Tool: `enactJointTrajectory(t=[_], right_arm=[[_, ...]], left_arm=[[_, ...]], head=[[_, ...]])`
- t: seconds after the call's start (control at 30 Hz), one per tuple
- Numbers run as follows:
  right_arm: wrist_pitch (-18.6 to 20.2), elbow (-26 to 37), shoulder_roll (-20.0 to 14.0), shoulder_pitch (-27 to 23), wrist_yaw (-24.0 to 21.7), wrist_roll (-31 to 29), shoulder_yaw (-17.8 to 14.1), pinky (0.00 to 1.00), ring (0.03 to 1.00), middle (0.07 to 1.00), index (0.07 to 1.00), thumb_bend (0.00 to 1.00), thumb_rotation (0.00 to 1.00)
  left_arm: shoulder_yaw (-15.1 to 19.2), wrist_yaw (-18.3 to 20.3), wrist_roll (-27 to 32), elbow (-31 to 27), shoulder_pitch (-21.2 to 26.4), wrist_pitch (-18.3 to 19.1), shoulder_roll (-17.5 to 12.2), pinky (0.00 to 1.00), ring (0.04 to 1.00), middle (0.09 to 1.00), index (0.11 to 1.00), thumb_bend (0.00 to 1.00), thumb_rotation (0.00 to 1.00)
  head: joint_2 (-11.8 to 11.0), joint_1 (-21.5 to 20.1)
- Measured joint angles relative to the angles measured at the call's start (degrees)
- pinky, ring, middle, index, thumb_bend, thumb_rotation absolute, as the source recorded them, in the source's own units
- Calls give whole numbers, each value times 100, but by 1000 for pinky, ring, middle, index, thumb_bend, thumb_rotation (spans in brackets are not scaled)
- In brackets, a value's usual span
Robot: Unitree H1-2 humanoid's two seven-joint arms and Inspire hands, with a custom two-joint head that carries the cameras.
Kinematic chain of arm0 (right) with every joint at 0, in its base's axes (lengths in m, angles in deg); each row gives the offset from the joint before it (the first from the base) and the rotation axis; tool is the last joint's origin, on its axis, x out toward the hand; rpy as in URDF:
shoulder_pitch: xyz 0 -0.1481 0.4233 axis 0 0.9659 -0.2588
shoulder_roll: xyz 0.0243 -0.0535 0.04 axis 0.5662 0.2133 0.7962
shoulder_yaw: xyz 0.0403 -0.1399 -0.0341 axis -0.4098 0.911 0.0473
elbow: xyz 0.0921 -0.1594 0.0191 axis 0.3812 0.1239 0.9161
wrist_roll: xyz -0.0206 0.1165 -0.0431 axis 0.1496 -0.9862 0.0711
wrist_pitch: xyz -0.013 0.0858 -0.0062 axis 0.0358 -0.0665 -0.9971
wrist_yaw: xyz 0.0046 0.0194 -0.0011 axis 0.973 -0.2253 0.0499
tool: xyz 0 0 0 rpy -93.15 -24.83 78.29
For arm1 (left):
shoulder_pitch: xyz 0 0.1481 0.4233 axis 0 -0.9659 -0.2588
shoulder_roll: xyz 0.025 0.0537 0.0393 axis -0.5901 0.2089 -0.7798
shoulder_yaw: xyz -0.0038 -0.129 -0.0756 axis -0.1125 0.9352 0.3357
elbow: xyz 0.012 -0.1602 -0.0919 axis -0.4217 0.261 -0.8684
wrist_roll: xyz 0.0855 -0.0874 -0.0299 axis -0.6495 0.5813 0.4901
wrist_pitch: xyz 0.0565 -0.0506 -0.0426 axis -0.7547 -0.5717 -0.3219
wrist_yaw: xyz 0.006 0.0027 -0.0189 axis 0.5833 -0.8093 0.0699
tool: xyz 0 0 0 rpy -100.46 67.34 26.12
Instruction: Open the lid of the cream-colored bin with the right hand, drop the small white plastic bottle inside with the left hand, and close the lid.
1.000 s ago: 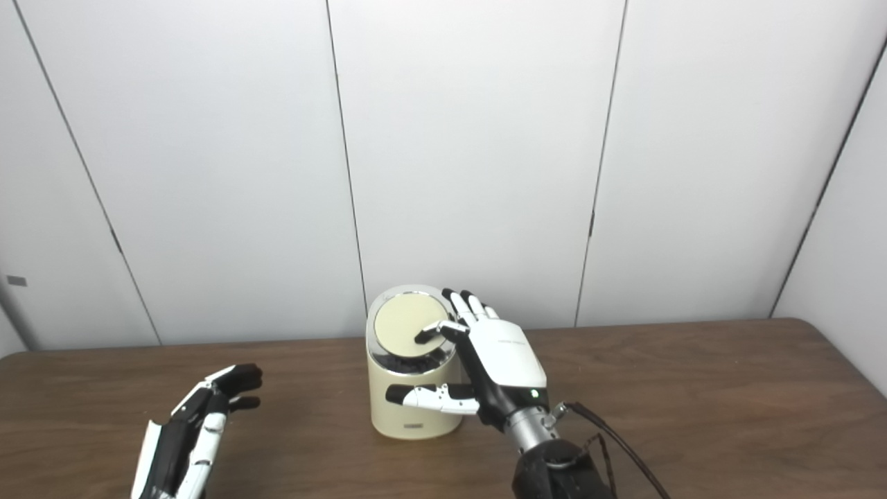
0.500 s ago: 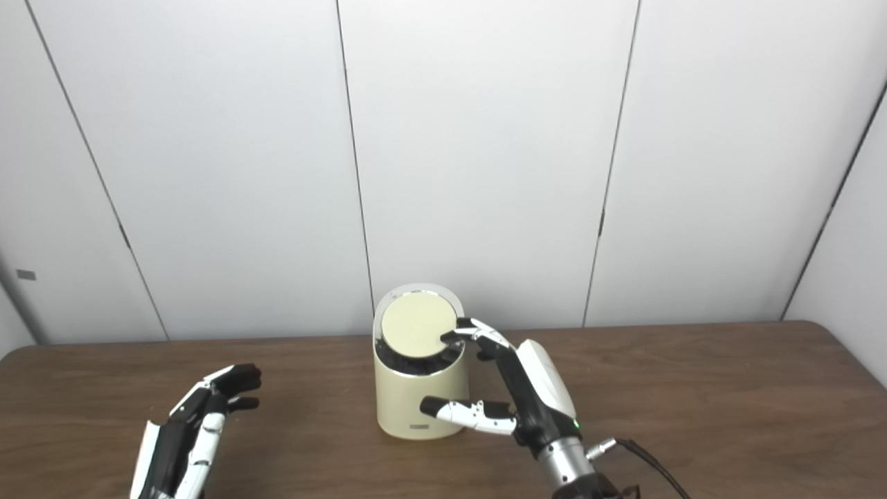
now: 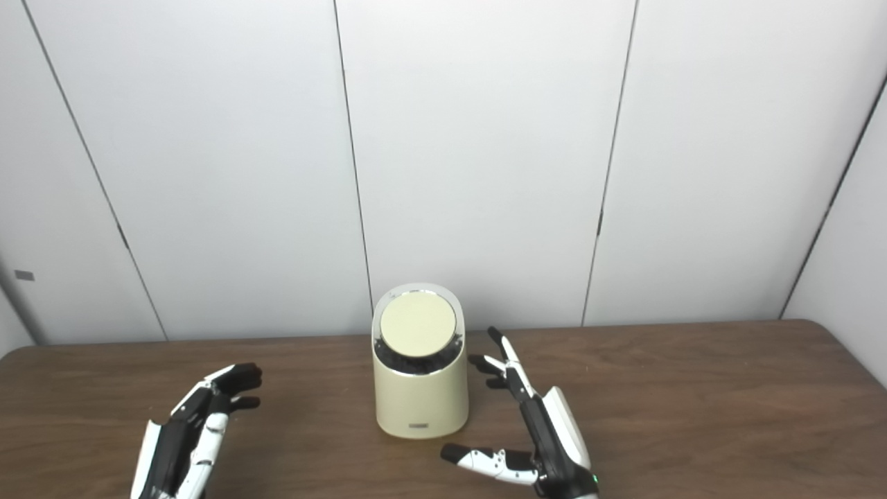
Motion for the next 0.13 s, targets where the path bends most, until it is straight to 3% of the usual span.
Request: enactJointTrajectory(t=[0.07, 0.1, 0.13], right_arm=[[-13, 35, 113, 61, 391, 245, -225, 574, 695, 735, 754, 341, 414], [-15, 53, 163, 87, 546, 322, -307, 566, 688, 729, 743, 326, 402], [-23, 63, 189, 108, 707, 379, -379, 547, 661, 698, 691, 280, 299]], left_arm=[[7, -7, -11, 0, 0, 3, 0, 671, 753, 755, 743, 285, 602], [14, -14, -28, 0, 0, 12, 0, 670, 752, 755, 743, 284, 590], [21, -26, -60, 0, -1, 22, -1, 656, 743, 753, 745, 274, 473]], head=[[0, -9], [0, -9], [26, -26]])
